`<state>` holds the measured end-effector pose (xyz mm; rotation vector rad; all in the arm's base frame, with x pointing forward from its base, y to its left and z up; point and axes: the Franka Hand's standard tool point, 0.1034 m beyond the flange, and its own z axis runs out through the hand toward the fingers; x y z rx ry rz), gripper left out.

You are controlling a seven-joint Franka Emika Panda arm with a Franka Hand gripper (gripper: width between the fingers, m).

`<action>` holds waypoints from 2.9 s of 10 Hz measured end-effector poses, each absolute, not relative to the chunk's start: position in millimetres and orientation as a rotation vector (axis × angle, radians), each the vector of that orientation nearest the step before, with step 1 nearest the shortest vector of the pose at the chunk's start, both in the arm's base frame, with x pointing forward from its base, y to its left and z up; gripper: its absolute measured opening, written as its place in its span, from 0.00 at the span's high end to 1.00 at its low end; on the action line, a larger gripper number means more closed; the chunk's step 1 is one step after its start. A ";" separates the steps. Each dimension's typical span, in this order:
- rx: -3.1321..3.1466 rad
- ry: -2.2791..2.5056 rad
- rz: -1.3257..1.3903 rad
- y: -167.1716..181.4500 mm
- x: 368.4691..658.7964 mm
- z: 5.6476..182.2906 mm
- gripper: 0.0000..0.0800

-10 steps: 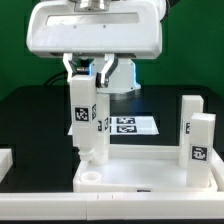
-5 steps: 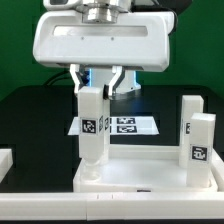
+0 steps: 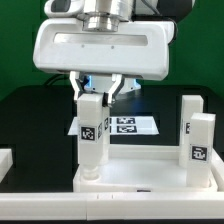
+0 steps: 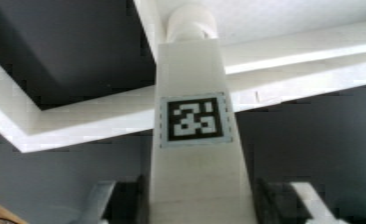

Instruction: Assemble desk

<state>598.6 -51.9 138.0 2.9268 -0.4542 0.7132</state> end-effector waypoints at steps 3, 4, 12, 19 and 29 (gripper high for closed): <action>2.926 -0.449 0.714 -50.8 600.8 136.8 0.65; 2.927 -0.446 0.708 -49.9 599.8 134.6 0.65; 2.925 -0.435 0.697 -48.9 595.2 126.1 0.24; 3.052 -0.563 0.301 -60.1 600.6 137.1 0.19; 3.070 -0.628 0.230 -62.7 615.8 127.1 0.19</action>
Offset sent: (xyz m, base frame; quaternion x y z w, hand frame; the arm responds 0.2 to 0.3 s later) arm 0.0023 0.0104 -0.0065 0.0228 0.0054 0.0171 0.9996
